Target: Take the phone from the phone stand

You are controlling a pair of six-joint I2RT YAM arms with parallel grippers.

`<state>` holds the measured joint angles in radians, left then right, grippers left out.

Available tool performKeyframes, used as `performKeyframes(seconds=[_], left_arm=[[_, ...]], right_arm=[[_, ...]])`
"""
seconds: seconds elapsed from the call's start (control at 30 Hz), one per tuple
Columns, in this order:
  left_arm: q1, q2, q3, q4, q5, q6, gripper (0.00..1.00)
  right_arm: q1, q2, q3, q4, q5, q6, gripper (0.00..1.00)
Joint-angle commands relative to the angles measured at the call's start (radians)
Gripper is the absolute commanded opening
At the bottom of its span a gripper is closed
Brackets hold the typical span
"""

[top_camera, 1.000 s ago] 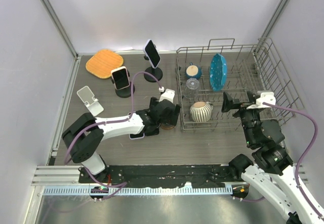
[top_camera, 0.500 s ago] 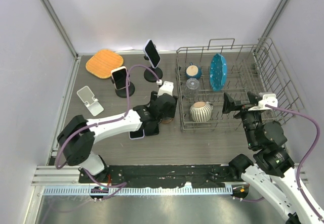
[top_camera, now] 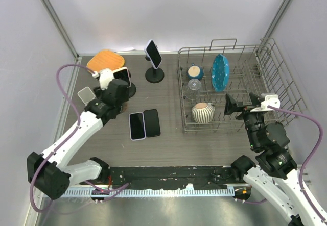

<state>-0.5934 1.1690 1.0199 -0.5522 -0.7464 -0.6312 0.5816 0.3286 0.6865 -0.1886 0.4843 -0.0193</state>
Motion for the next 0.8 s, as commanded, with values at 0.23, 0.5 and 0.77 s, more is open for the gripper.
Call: performKeyframes(seconds=[0.23,0.5,0.77], left_arm=[[0.397,0.084,0.025,0.052,0.218,-0.004,0.40],[0.494,0.247,0.129,0.190,0.283,0.031,0.38],[0.495,0.386,0.264,0.222,0.236,0.116,0.39]], right_arm=[[0.003,-0.008,0.031,0.018,-0.004,0.010,0.98],[0.003,-0.016,0.027,0.020,0.002,0.005,0.98],[0.003,-0.002,0.027,0.017,0.005,0.002,0.97]])
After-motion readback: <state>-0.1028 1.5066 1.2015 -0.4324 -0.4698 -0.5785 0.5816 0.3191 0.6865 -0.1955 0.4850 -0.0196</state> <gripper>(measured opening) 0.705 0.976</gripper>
